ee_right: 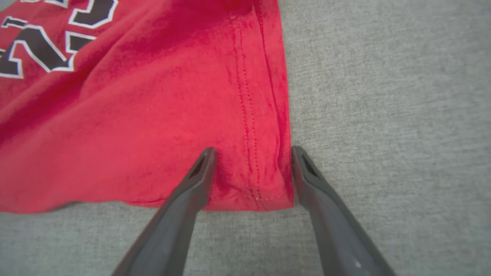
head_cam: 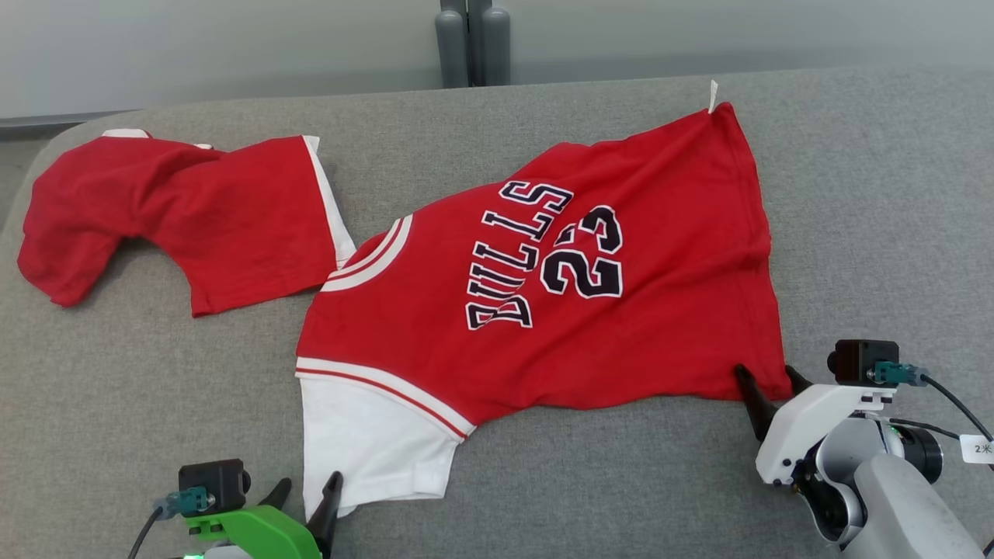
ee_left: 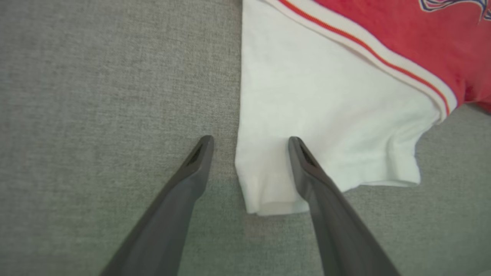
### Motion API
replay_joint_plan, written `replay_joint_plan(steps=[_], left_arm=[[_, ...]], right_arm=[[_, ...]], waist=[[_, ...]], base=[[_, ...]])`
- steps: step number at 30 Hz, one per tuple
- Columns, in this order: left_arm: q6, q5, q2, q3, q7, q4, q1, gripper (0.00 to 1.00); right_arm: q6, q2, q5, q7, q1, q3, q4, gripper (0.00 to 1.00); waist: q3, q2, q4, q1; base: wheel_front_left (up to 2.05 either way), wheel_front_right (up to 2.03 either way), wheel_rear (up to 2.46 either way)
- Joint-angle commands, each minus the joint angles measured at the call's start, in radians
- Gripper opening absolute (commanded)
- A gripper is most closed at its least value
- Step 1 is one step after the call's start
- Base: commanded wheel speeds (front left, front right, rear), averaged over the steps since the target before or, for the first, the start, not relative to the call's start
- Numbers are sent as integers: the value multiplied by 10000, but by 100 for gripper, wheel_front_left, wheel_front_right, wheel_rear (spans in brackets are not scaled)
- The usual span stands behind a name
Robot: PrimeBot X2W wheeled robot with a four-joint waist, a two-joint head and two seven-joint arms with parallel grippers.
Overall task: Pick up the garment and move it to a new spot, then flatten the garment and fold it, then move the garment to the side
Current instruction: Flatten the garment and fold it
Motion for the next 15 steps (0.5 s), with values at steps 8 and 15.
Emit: replay_joint_plan(steps=[8,15], left_arm=[[-195,-448,-85,-209,687,126,299,30],[-195,-664,26,-205,872,-425,512,0]], right_arm=[[6,121,300,-194,-38,388,562,30],[5,75,536,-615,-12,659,723,0]], waist=[[-108,0,-41,0],[-352,0,-40,0]], base=[[0,0,0],[0,0,0]])
